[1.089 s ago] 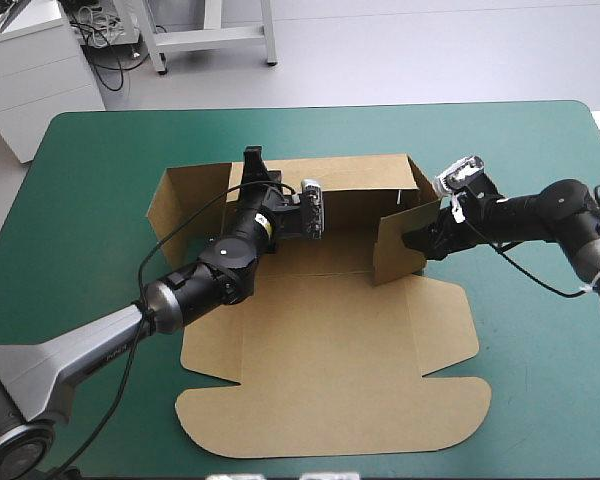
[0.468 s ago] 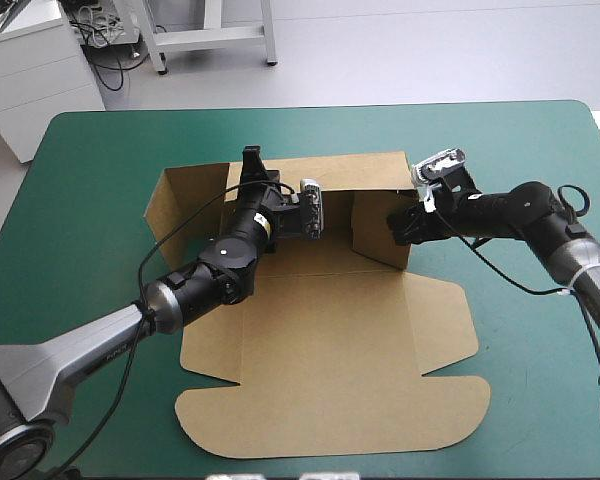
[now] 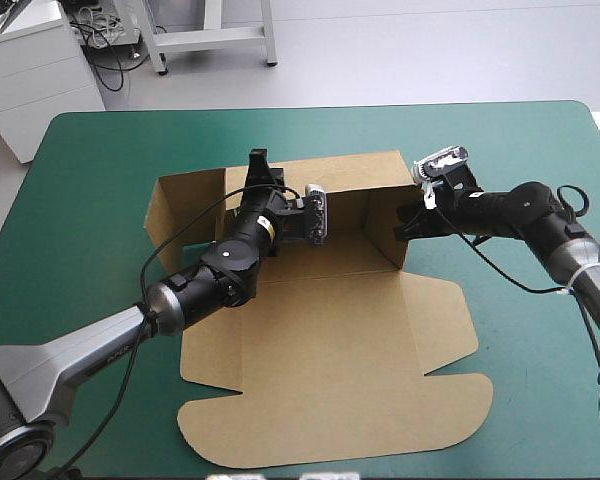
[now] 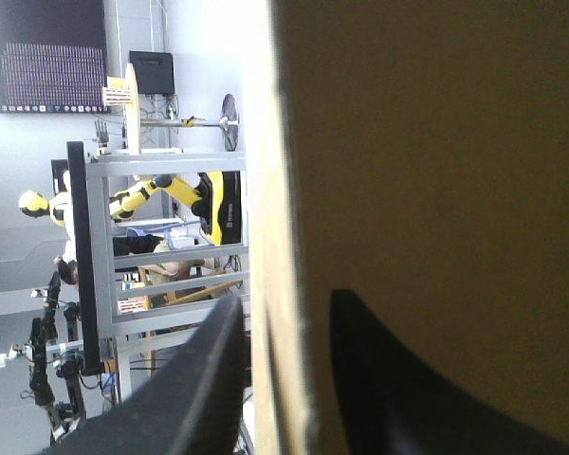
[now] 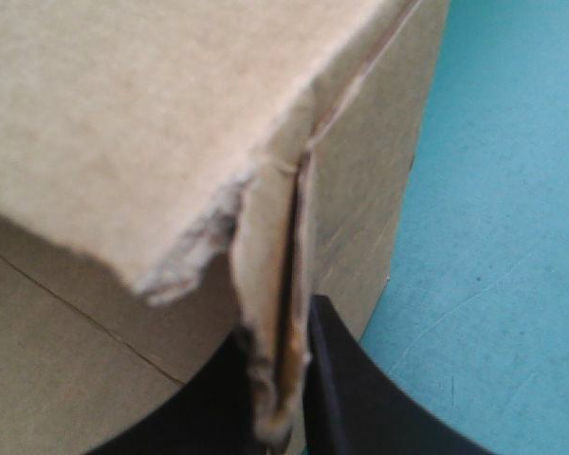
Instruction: Fold the box
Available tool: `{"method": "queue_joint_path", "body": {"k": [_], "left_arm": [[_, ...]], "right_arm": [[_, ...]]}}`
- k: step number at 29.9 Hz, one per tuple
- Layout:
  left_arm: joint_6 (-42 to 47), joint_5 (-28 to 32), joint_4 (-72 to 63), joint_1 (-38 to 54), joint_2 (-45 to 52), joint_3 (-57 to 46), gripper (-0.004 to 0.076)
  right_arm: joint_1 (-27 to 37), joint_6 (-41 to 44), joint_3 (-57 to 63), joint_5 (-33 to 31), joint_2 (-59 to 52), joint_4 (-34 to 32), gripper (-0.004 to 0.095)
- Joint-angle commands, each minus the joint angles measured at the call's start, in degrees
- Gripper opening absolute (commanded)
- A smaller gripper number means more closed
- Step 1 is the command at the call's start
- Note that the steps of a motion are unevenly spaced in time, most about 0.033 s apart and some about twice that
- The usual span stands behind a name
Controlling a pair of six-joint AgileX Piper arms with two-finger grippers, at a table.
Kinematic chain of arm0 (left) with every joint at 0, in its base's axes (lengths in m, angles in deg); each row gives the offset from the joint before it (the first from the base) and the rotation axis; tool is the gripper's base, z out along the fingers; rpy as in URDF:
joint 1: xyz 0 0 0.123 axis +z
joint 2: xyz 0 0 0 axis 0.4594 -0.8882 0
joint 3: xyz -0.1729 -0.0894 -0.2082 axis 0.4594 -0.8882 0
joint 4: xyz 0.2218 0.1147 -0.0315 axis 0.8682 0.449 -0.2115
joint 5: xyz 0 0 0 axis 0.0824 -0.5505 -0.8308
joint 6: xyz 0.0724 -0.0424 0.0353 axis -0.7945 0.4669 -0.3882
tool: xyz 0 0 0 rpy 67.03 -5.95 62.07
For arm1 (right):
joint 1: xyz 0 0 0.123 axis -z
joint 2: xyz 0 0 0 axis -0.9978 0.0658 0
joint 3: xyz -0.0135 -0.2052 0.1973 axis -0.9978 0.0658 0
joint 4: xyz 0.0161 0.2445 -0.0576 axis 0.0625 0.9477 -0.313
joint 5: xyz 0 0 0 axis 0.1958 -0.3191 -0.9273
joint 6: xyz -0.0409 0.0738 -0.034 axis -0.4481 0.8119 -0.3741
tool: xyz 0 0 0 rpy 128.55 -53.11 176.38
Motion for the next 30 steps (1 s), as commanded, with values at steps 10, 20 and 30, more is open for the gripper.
{"method": "queue_joint_path", "body": {"k": [10,20,30], "left_arm": [[-0.1,-0.7,1.2,-9.5,7.5,5.2,0.0395],[-3.0,-4.2,-13.6,-17.6,12.0,5.2,0.0395],[-1.3,-9.0,-31.9,-17.7,13.2,16.7,0.0395]], "right_arm": [[-0.3,0.2,-1.3,1.8,-2.0,6.1,-0.0021],[-0.3,3.5,-1.5,3.1,-2.0,4.9,-0.0021],[-0.3,11.1,-1.9,3.2,-2.0,-2.3,-0.0021]]}}
